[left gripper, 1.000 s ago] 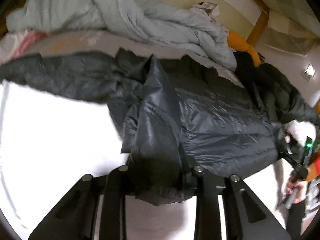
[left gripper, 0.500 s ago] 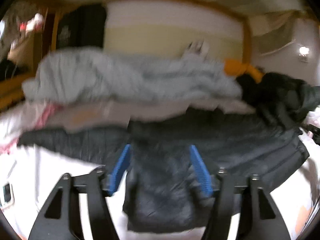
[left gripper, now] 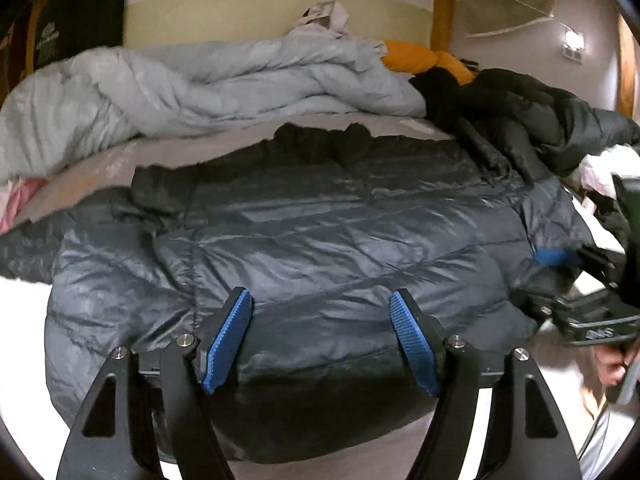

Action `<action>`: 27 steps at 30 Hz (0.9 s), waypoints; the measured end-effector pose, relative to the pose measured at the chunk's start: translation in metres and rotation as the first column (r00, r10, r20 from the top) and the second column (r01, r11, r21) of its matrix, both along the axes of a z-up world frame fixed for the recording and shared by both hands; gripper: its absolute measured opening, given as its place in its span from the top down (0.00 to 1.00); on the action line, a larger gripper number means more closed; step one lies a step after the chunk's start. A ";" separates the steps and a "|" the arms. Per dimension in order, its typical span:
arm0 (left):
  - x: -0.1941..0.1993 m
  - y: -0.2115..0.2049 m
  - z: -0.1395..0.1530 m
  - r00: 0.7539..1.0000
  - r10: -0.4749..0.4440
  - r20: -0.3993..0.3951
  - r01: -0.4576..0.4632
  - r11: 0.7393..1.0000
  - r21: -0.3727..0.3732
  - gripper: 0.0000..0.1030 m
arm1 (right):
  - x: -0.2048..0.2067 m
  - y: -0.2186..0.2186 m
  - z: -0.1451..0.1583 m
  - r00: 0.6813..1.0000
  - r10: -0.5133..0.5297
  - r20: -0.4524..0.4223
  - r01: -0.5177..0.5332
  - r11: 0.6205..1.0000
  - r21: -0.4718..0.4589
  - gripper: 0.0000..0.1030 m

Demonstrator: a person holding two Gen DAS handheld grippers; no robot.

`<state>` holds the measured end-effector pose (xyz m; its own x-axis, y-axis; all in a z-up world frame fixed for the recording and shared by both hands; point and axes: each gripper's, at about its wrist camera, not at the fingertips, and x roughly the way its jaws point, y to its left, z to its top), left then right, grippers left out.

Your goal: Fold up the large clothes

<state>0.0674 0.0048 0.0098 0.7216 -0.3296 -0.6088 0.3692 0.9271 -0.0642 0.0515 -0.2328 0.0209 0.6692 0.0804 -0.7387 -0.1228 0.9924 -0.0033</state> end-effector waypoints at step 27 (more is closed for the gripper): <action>0.024 0.067 -0.022 0.969 0.229 -0.087 -0.226 0.973 0.049 0.18 | 0.016 -0.112 -0.002 0.953 -0.287 -0.092 0.299 0.942 0.153 0.13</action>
<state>0.0914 0.0721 -0.0117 0.7157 -0.1383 -0.6846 0.1425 0.9885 -0.0507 0.0673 -0.3451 0.0190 0.6303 0.0119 -0.7763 0.1792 0.9706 0.1604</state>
